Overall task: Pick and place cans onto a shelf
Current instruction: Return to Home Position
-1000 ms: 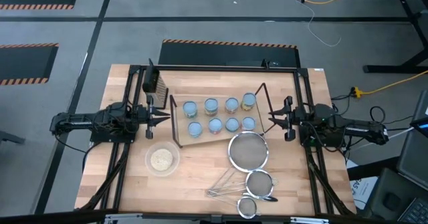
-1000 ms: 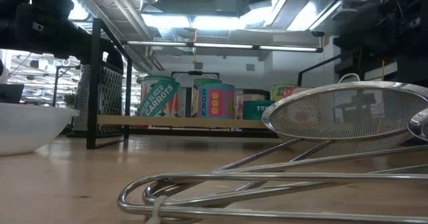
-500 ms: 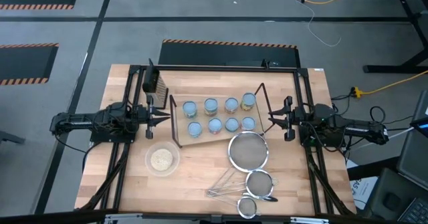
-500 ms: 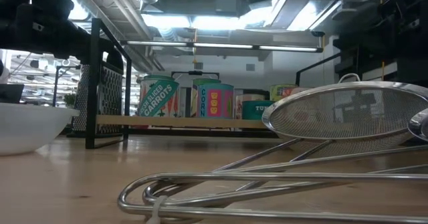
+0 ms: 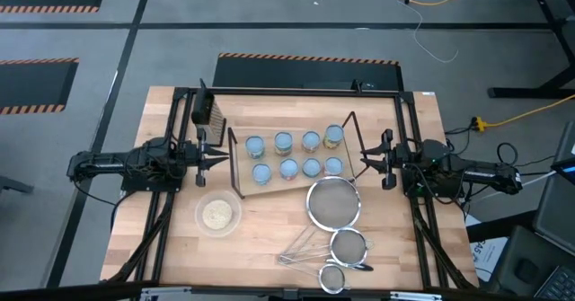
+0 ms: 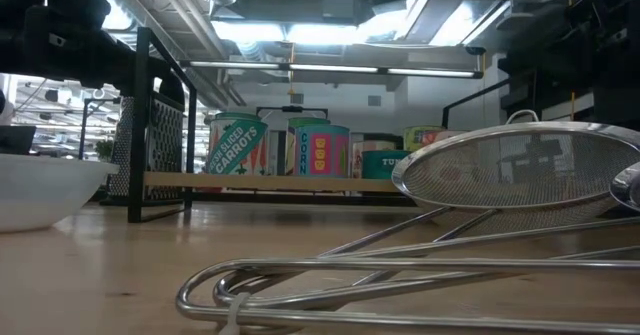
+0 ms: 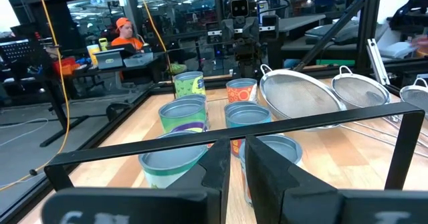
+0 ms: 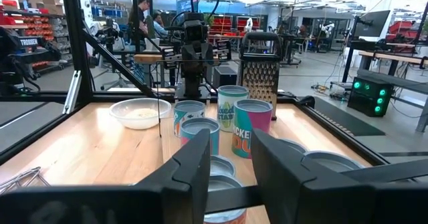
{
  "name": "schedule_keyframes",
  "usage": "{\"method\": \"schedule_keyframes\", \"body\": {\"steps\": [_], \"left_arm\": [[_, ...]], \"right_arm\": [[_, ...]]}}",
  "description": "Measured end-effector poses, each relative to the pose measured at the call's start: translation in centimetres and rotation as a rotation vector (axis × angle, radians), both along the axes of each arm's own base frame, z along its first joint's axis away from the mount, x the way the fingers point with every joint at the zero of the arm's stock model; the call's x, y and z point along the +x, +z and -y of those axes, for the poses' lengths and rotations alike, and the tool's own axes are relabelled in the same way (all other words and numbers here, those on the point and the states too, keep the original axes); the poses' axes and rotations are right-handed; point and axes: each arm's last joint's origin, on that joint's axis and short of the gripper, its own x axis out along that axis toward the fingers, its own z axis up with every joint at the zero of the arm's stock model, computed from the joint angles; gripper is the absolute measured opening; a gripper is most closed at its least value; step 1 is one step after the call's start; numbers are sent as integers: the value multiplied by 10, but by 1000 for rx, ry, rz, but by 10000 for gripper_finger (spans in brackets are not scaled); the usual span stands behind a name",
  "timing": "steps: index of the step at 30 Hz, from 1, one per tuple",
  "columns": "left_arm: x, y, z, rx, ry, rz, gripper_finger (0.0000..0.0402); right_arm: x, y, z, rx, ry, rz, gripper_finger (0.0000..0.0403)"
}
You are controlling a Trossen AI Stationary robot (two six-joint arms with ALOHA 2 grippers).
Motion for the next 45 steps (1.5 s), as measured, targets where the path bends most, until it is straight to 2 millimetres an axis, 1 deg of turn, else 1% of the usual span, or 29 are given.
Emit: {"method": "schedule_keyframes", "body": {"steps": [27, 45], "left_arm": [[0, 0, 0, -2, 0, 0, 37], [0, 0, 0, -1, 1, 0, 44]], "right_arm": [[0, 0, 0, -2, 0, 1, 113], [0, 0, 0, 0, 0, 1, 113]]}}
